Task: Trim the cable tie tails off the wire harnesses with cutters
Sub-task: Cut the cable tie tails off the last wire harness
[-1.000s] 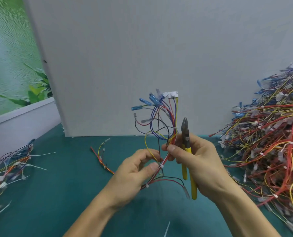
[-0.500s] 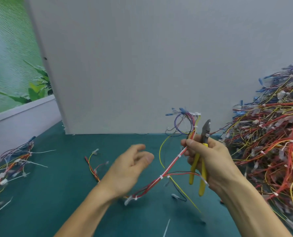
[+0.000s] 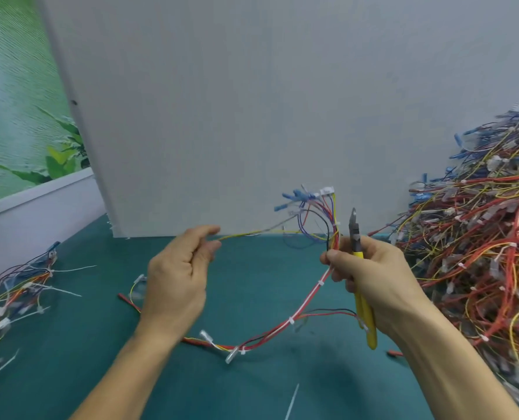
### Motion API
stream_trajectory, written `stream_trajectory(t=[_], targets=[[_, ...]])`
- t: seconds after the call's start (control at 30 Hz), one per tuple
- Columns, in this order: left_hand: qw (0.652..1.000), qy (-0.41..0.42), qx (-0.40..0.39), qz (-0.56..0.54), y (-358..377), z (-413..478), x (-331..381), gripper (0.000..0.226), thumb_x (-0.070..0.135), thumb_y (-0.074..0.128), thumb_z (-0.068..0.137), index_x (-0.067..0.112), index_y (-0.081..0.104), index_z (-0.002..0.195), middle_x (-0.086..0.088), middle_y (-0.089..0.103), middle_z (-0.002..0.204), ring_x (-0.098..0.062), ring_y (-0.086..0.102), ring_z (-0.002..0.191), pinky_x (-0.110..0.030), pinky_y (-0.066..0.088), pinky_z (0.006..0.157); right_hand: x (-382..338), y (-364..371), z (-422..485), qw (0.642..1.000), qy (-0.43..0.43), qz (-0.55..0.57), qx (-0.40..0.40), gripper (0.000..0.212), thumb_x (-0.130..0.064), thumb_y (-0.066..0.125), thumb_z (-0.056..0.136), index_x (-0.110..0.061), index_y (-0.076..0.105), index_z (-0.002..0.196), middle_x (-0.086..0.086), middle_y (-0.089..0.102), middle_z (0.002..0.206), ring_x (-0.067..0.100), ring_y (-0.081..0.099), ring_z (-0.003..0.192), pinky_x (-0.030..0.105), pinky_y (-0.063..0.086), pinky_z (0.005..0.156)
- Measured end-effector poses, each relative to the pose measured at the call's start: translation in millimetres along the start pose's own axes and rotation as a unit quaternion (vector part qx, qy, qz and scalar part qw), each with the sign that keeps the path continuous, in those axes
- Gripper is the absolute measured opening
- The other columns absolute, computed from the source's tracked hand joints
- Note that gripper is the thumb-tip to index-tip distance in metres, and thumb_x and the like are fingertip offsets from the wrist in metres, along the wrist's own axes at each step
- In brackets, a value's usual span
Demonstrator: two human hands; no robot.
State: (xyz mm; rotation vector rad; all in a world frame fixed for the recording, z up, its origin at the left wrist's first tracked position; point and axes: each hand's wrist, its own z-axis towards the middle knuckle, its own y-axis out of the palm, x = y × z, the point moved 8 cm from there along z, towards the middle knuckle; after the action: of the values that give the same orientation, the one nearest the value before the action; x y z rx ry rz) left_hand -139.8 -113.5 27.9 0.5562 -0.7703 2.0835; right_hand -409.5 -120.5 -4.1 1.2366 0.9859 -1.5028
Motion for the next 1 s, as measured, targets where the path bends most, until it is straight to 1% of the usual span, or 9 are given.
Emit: stream_trajectory(t=[0.1, 0.23, 0.37, 0.5, 0.57, 0.67, 0.83, 0.93, 1.0], targets=[[0.981, 0.015, -0.165, 0.097, 26, -6, -11, 0.013, 0.011, 0.066, 0.088, 0.020, 0.074, 0.093, 0.011, 0.067, 0.072, -0.001, 0.060, 0.076, -0.004, 0.039, 0.068, 25, -12, 7, 0.994, 0.051, -0.090, 0.036, 0.014, 0.004, 0.069, 0.077, -0.006, 0.067, 0.067, 0.010, 0.063, 0.058, 0.007, 0.050, 0.042, 0.014, 0.035, 0.038], [0.913, -0.016, -0.370, 0.171, 66, -39, -38, 0.018, 0.023, 0.062, 0.091, 0.029, 0.070, 0.105, 0.014, 0.070, 0.094, 0.001, 0.059, 0.087, -0.005, 0.037, 0.074, 62, -25, 8, 0.965, 0.133, -0.220, 0.051, 0.007, -0.004, 0.069, 0.071, -0.007, 0.067, 0.065, 0.015, 0.069, 0.064, 0.025, 0.060, 0.056, 0.040, 0.052, 0.060], [0.852, -0.038, -0.479, 0.207, 80, -58, -51, 0.015, 0.034, 0.057, 0.093, 0.032, 0.068, 0.103, 0.013, 0.068, 0.094, -0.004, 0.058, 0.088, -0.020, 0.045, 0.082, 70, -23, 5, 0.917, 0.156, -0.366, 0.025, 0.008, -0.021, 0.064, 0.072, -0.013, 0.065, 0.070, 0.012, 0.069, 0.078, 0.035, 0.065, 0.078, 0.039, 0.054, 0.071], [0.815, -0.024, -0.544, 0.200, 79, -63, -43, 0.030, 0.060, 0.057, 0.080, 0.032, 0.055, 0.088, 0.001, 0.060, 0.085, -0.011, 0.053, 0.077, -0.031, 0.045, 0.072, 48, -22, 2, 0.862, 0.120, -0.491, 0.042, 0.023, -0.035, 0.055, 0.087, -0.013, 0.058, 0.090, 0.012, 0.062, 0.104, 0.035, 0.058, 0.098, 0.035, 0.041, 0.072], [0.803, -0.038, -0.556, 0.210, 78, -67, -39, 0.046, 0.069, 0.065, 0.063, 0.044, 0.057, 0.100, 0.009, 0.062, 0.090, -0.004, 0.054, 0.083, -0.028, 0.046, 0.077, 25, -25, -1, 0.844, 0.090, -0.525, 0.065, 0.024, -0.038, 0.050, 0.092, -0.015, 0.048, 0.090, 0.013, 0.058, 0.110, 0.036, 0.056, 0.102, 0.036, 0.036, 0.072], [0.796, -0.018, -0.549, 0.254, 85, -72, -36, 0.067, 0.067, 0.068, 0.059, 0.031, 0.058, 0.114, 0.008, 0.062, 0.103, -0.012, 0.056, 0.098, -0.034, 0.048, 0.087, -3, -31, -6, 0.831, 0.080, -0.548, 0.058, 0.027, -0.039, 0.050, 0.091, -0.015, 0.043, 0.082, 0.011, 0.053, 0.092, 0.033, 0.055, 0.086, 0.035, 0.038, 0.069], [0.846, 0.055, -0.469, 0.245, 99, -75, -19, 0.022, 0.038, 0.056, 0.084, 0.022, 0.062, 0.097, 0.003, 0.065, 0.090, -0.020, 0.058, 0.088, -0.035, 0.048, 0.078, 19, 0, -26, 0.886, 0.172, -0.398, -0.162, 0.026, -0.031, 0.058, 0.089, -0.008, 0.054, 0.077, 0.005, 0.067, 0.054, 0.023, 0.066, 0.049, 0.025, 0.045, 0.050], [0.902, 0.028, -0.386, 0.189, 96, -66, -16, 0.016, 0.034, 0.059, 0.089, 0.024, 0.067, 0.099, 0.005, 0.067, 0.090, -0.015, 0.058, 0.089, -0.031, 0.045, 0.080, 41, 24, -36, 0.894, 0.213, -0.329, -0.218, 0.025, -0.029, 0.054, 0.092, -0.006, 0.052, 0.083, 0.010, 0.067, 0.059, 0.027, 0.063, 0.051, 0.026, 0.046, 0.049], [0.934, 0.022, -0.321, 0.156, 90, -58, -10, 0.013, 0.031, 0.063, 0.088, 0.025, 0.069, 0.098, 0.005, 0.067, 0.086, -0.014, 0.059, 0.086, -0.031, 0.045, 0.078, 46, 39, -36, 0.920, 0.203, -0.273, -0.194, 0.022, -0.030, 0.054, 0.093, -0.010, 0.054, 0.084, 0.014, 0.069, 0.068, 0.027, 0.063, 0.052, 0.027, 0.047, 0.050]])
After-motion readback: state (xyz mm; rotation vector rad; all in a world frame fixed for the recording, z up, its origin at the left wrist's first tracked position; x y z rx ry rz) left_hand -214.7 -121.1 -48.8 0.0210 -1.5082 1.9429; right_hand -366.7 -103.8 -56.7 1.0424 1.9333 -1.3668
